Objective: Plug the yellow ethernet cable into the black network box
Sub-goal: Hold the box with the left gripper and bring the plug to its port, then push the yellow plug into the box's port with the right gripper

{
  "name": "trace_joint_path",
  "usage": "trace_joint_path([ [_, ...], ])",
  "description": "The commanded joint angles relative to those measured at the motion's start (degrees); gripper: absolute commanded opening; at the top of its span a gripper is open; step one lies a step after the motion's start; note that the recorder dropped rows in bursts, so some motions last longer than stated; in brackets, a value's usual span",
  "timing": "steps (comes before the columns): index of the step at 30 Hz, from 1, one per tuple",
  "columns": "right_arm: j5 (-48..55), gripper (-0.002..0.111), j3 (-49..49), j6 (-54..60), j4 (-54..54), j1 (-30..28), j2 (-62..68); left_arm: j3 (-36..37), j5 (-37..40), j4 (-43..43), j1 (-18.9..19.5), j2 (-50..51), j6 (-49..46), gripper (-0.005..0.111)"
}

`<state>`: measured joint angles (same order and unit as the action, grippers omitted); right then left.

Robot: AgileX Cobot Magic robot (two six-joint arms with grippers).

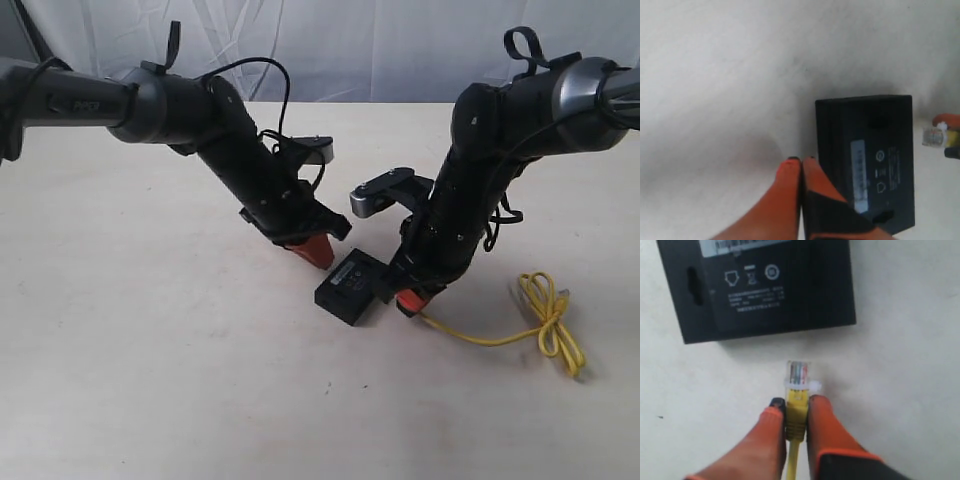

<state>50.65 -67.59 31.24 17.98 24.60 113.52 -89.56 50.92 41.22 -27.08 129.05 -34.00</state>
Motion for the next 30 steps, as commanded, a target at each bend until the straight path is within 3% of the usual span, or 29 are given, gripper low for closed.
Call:
trace_joint_path([
  [1,-1.5,-0.001,-0.1,-0.6,0.5,0.0,0.0,-0.3,3.9,-0.4,1.5,-1.3,-10.1,0.000],
  [6,-2.1,-0.001,-0.1,1.7,0.8,0.0,0.0,-0.3,7.4,2.3,1.1,-1.3,-27.3,0.000],
  [11,-2.1,-0.001,-0.1,1.7,1.4,0.0,0.0,-0.3,7.1,2.9,1.1,-1.0,-32.7,0.000],
  [30,-4.6,-0.001,-0.1,6.1,1.8,1.7,2.1,-0.3,6.2,7.7,0.8,0.9,-37.2,0.000],
])
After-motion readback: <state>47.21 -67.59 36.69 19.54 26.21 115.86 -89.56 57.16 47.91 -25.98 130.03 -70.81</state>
